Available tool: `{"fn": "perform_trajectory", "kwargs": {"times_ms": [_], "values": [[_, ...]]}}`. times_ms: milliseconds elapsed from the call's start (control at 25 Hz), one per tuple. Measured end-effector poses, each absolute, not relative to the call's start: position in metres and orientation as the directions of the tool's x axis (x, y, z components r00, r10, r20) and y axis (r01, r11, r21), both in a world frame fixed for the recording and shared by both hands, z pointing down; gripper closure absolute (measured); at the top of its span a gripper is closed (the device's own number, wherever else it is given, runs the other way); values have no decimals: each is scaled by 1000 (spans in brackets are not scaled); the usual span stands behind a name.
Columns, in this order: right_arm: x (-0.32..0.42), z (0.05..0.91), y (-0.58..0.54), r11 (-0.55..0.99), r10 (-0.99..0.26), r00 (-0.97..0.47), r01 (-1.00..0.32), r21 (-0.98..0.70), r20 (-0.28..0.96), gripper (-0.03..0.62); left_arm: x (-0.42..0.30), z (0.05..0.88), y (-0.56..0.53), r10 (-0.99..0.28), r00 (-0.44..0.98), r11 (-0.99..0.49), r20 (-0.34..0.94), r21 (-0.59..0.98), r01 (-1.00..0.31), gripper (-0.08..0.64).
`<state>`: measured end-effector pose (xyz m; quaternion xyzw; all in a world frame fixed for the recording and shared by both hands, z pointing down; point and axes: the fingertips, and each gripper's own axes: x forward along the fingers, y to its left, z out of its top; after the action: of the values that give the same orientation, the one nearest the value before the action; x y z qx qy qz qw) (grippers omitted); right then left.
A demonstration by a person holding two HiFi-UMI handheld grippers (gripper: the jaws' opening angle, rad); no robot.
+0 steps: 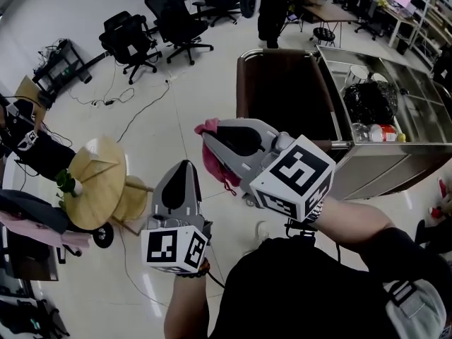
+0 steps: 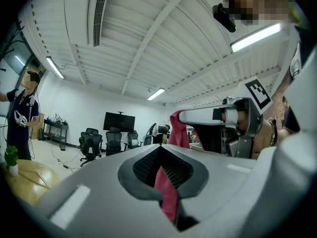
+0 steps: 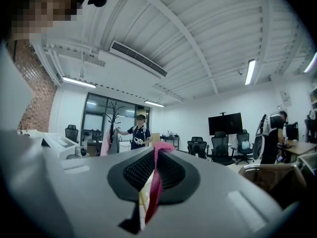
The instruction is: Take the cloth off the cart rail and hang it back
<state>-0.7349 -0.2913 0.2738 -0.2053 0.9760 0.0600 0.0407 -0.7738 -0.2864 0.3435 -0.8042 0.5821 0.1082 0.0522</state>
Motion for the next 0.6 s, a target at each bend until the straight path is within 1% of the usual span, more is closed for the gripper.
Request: {"fn": "perform_trajectory", "kwargs": {"times_ms": [360,600], "values": [[-733,269,-356,918,-377,-915,-390,74,-142,583,-775,340,-351,-929,288,-300,-231,14,-954,557],[-732,271,-401,922,-375,-917,-384,44,-133,583,-775,336,-393,-930,289,-297,-227,4,-955,557]]}}
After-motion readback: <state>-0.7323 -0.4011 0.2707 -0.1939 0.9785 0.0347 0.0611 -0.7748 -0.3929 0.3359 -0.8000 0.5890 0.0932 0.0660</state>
